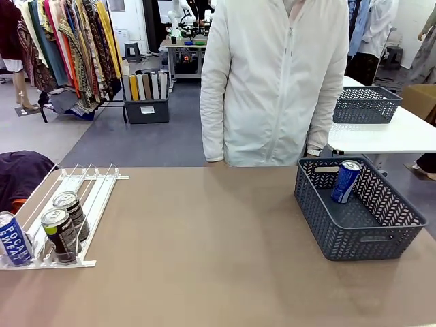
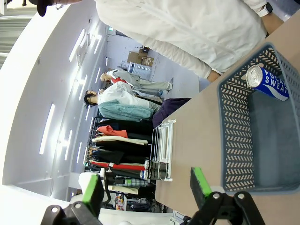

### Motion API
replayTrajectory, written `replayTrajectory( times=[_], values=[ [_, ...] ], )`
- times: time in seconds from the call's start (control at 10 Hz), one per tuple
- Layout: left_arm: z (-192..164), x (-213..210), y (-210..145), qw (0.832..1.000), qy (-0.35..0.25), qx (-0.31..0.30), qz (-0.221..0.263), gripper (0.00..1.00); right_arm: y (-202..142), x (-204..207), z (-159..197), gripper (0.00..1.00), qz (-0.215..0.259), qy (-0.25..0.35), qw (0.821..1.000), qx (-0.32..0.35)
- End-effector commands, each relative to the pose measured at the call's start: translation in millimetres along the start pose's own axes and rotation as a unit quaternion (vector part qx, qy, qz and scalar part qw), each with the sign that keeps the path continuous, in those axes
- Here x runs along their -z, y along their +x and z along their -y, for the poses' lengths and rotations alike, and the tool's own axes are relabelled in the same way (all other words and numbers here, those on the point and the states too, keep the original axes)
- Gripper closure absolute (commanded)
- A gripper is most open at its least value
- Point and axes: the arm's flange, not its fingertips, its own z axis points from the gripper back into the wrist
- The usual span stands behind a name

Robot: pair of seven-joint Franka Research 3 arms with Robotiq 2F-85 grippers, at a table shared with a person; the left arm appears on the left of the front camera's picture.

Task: Retrieve and store the cans from the dispenser.
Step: Pick up the last remaining can from one row of the Automatic Can Dispenser and place it in the middle of the table.

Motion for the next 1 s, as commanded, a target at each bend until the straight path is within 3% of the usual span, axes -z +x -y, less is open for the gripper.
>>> replayTrajectory(
  times=[0.0,0.3,0.9],
  values=[
    [18.2,18.4,10.2,1.000,0.018,-0.017,0.015,0.00,3.5,1.6,-2.3,0.00,0.006,0.011,1.000,-0.008],
    [29.2,41.3,29.3,0.998,0.024,-0.050,0.028,0.00,3.5,1.6,-2.3,0.00,0.006,0.011,1.000,-0.008],
    [30.9,87.8,42.9,0.993,0.064,-0.092,-0.048,0.00,3.5,1.6,-2.3,0.00,0.006,0.011,1.000,-0.008]
  ],
)
